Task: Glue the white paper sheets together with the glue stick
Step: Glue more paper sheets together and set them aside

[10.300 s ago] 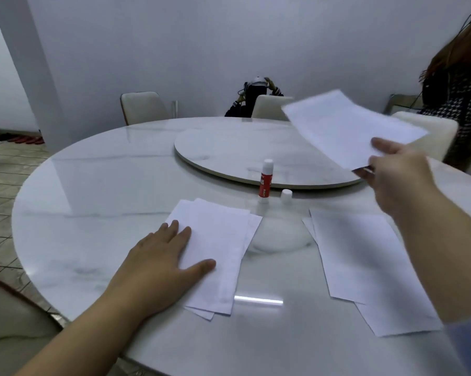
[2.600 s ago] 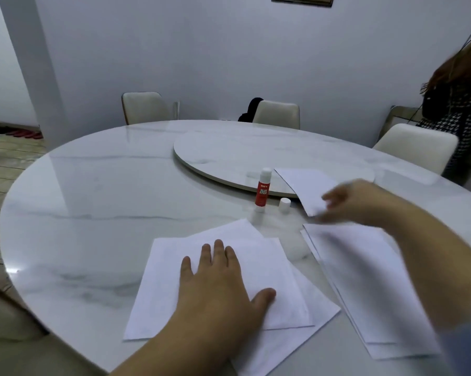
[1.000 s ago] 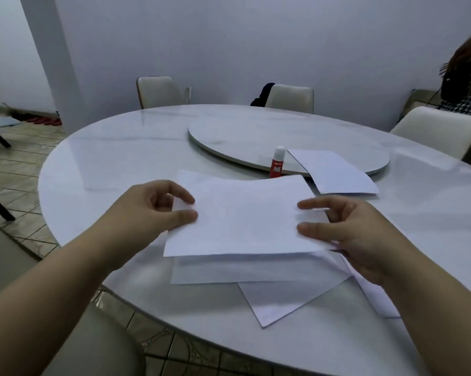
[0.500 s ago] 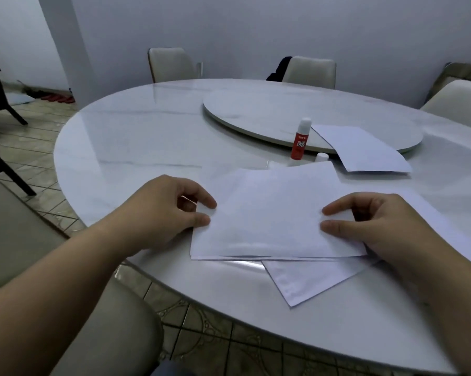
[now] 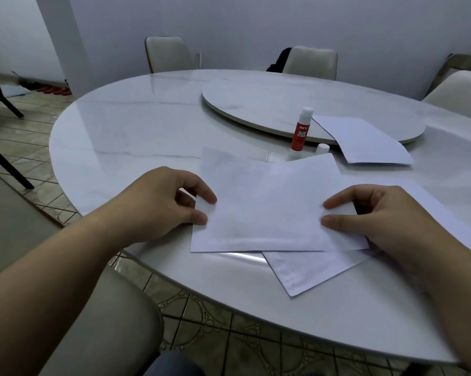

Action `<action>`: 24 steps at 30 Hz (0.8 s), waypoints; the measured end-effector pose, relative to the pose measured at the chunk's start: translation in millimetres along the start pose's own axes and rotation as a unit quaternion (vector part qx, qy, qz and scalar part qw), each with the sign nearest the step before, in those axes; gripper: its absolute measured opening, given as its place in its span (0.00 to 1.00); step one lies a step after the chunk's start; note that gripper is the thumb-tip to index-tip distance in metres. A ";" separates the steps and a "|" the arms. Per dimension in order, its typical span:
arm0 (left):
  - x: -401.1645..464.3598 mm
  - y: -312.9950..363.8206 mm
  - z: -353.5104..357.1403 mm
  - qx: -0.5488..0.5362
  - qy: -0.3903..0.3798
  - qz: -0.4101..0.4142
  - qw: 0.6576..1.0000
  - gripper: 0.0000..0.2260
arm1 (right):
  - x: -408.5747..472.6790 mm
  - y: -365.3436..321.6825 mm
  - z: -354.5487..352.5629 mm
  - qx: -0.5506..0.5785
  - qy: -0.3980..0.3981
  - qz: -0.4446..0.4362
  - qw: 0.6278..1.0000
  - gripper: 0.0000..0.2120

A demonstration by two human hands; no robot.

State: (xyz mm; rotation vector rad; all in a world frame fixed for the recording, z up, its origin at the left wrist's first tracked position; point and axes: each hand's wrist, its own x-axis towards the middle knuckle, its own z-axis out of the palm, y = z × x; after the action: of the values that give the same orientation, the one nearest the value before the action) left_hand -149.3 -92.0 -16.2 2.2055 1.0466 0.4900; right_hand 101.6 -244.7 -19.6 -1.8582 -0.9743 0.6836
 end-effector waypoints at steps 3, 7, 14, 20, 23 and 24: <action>0.7 -0.4 -0.9 -0.001 -0.006 -0.004 1.000 0.10 | -0.5 -0.4 0.1 0.006 -0.003 0.000 1.000 0.10; 1.2 -0.7 -1.1 0.005 -0.010 -0.003 1.000 0.10 | -1.7 -0.8 0.4 0.006 -0.003 0.003 1.000 0.10; 1.5 -1.5 -0.6 0.024 -0.009 0.005 1.000 0.11 | -2.7 -1.7 1.4 -0.023 0.002 -0.002 1.000 0.11; 1.0 -0.9 0.3 0.041 -0.016 0.009 0.999 0.11 | -0.6 1.4 1.5 -0.037 0.007 -0.016 0.999 0.11; -0.1 3.3 2.6 0.086 -0.029 0.020 0.996 0.11 | 1.0 3.7 3.0 -0.065 0.017 -0.037 0.997 0.11; -0.1 5.2 4.1 0.119 -0.035 0.024 0.992 0.10 | 1.6 4.5 3.7 -0.078 0.025 -0.049 0.995 0.11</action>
State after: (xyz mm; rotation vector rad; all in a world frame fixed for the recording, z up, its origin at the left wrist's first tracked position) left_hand -144.1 -96.1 -15.6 2.4433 1.0632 0.3200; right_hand 101.1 -243.0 -25.4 -1.9387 -1.1047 0.5138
